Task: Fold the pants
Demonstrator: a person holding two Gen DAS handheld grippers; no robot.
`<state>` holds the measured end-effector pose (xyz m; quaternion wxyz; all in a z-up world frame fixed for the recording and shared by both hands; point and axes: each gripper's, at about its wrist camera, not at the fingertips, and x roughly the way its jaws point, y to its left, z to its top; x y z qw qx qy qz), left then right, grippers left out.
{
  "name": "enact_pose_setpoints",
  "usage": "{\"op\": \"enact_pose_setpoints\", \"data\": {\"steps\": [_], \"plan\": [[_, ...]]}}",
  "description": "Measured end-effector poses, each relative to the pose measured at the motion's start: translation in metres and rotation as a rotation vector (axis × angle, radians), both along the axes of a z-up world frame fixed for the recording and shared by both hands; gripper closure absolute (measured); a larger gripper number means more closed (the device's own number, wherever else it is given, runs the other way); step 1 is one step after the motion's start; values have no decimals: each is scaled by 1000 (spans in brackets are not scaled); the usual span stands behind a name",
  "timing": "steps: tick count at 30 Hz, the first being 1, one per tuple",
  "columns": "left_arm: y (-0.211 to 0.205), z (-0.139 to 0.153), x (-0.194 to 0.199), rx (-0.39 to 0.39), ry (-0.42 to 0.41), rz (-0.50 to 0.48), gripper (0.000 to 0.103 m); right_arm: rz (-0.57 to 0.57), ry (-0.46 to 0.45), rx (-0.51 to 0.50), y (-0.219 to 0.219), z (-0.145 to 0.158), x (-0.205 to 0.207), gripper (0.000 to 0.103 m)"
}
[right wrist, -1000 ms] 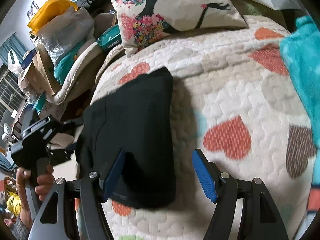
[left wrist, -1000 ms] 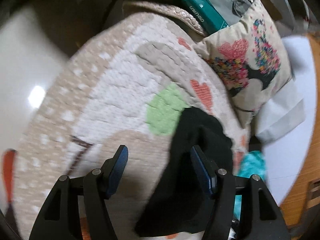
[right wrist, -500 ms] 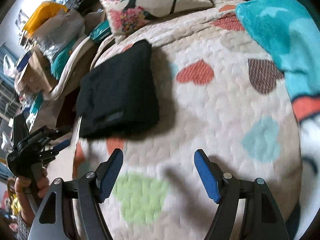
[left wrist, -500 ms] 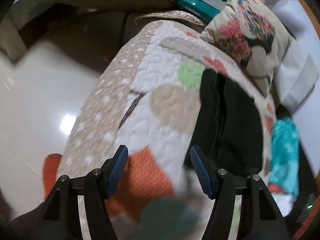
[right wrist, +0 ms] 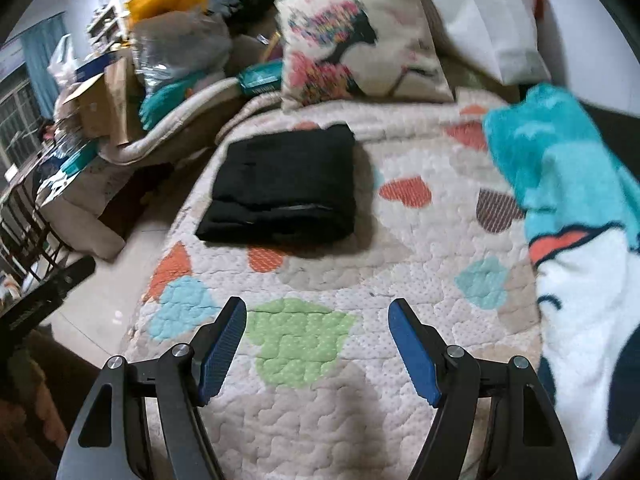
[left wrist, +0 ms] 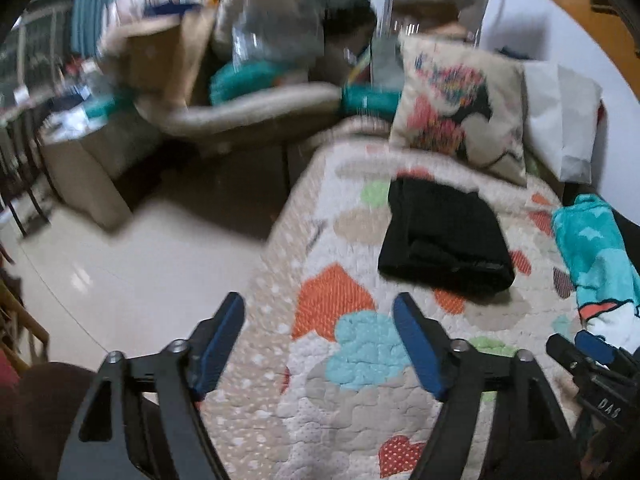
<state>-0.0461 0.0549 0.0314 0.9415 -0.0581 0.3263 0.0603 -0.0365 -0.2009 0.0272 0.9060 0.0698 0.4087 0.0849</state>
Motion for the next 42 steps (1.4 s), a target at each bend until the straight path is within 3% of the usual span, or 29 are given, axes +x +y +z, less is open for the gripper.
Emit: {"op": "enact_pose_setpoints", "data": {"steps": [6, 10, 17, 25, 42], "plan": [[-14, 45, -38, 15, -194, 35, 2, 20, -131, -56, 9, 25, -32, 25], [-25, 64, -53, 76, -239, 19, 0, 19, -172, -74, 11, 33, -41, 24], [-37, 70, -61, 72, -205, -34, 0, 20, -184, -58, 9, 37, -44, 23], [-35, 56, -52, 59, -127, -40, 0, 5, -171, -51, 6, 34, -41, 23], [-45, 36, -46, 63, -59, -101, 0, 5, -166, -65, 4, 30, -37, 21]]}}
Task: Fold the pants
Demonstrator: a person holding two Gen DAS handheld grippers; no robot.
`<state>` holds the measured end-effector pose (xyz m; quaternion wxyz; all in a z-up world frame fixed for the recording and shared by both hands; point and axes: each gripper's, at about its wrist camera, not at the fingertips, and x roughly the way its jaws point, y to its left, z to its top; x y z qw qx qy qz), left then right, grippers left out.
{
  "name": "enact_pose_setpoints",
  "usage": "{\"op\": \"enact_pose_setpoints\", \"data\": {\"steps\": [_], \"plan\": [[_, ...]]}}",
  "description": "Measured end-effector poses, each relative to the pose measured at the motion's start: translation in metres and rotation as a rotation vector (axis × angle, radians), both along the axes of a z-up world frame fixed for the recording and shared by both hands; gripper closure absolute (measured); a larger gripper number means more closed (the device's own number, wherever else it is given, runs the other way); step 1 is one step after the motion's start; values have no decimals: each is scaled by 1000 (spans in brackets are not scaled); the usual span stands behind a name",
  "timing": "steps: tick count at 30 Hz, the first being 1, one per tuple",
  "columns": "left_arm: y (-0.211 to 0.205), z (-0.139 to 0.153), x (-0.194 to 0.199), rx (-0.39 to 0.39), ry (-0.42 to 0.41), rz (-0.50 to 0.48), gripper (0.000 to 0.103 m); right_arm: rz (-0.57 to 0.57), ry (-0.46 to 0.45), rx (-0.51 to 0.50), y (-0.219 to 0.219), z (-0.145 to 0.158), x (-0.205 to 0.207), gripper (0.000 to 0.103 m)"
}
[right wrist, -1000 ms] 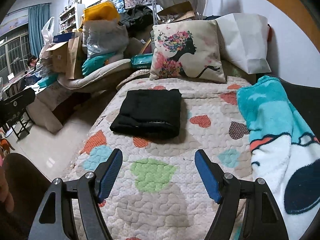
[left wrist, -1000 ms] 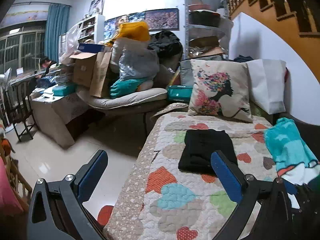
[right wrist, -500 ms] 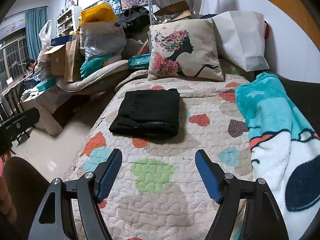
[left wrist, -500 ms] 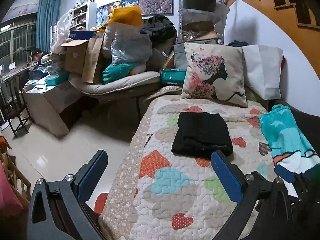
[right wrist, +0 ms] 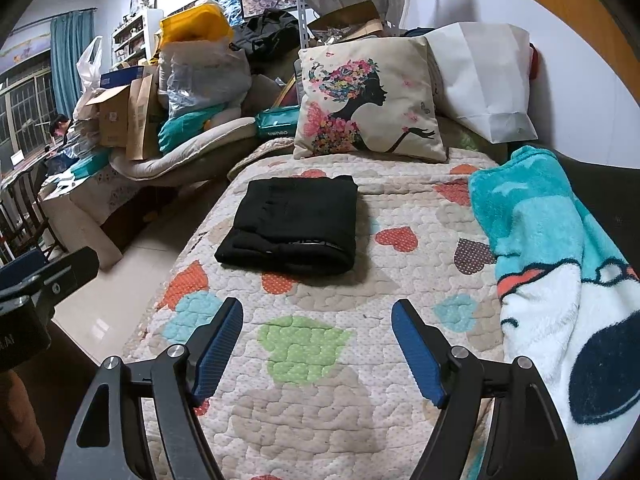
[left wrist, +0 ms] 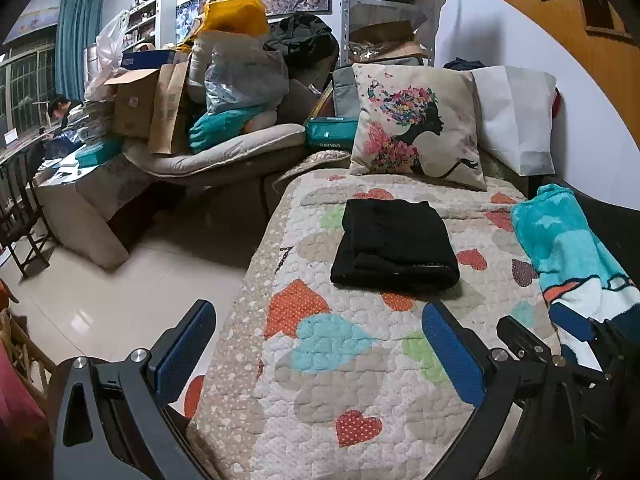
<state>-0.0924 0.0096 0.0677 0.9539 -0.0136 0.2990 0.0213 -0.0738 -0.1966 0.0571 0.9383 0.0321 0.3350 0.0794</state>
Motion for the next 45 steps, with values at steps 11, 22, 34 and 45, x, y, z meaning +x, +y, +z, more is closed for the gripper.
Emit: {"op": "enact_pose_setpoints", "data": {"steps": [11, 22, 34, 45], "plan": [[0, -5, 0, -3, 17, -11, 0, 1, 2, -12, 1, -2, 1, 20], [2, -9, 1, -6, 31, -9, 0, 8, 6, -17, 1, -4, 3, 20], [5, -17, 4, -22, 62, -15, 0, 12, 6, -19, 1, -5, 3, 20], [5, -18, 5, -24, 70, -17, 0, 12, 7, -20, 1, -5, 3, 20]]}}
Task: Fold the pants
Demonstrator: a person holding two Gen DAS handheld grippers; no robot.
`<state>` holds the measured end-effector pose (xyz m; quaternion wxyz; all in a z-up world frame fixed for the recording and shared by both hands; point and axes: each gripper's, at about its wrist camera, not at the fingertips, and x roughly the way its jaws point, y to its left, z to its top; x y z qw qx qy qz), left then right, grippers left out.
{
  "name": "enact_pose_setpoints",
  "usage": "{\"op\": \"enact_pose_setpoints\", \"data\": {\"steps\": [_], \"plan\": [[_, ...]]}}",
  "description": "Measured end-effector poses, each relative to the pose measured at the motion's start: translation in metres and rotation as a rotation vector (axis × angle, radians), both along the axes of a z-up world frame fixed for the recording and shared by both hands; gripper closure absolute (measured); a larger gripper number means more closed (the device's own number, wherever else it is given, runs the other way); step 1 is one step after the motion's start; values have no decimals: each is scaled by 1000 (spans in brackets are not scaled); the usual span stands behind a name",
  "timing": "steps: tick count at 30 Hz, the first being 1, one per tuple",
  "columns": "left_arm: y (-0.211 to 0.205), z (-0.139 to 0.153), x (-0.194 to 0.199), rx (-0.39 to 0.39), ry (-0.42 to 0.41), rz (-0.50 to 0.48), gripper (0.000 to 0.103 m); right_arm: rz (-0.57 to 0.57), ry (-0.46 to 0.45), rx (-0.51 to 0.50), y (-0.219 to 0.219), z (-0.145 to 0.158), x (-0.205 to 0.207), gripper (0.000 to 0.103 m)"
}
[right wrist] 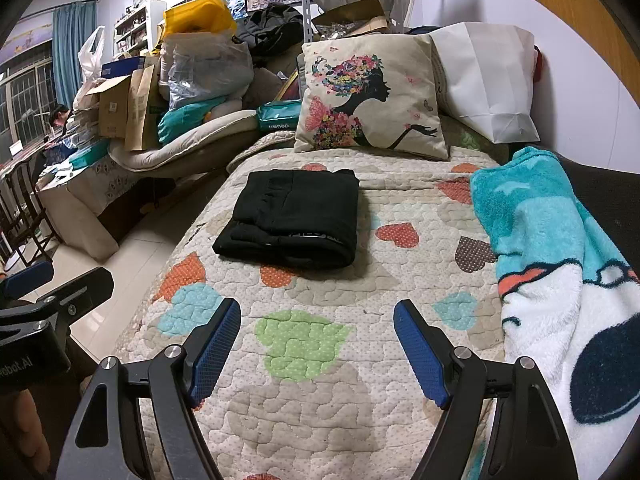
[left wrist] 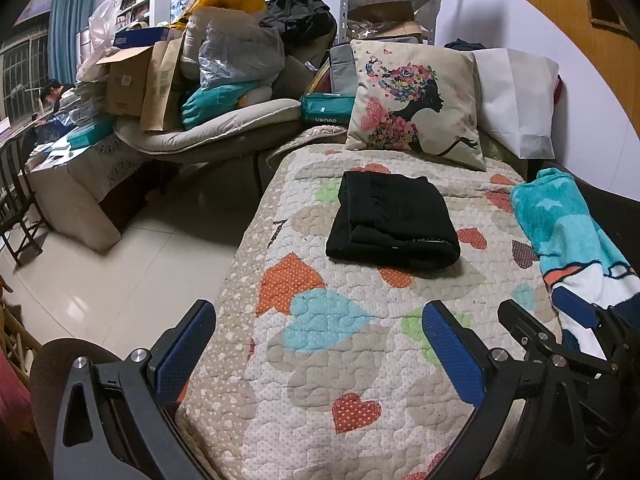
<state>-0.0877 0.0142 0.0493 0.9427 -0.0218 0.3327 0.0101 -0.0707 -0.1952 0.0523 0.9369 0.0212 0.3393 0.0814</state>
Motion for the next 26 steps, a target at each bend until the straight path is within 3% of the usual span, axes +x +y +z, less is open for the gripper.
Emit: {"op": "enact_pose_setpoints", "data": {"steps": [21, 26], "plan": [[3, -5, 0, 4, 3, -1, 0, 1, 6, -6, 3, -1, 0, 19], [17, -20, 15, -24, 77, 21, 0, 32, 32, -8, 5, -8, 2, 19]]}}
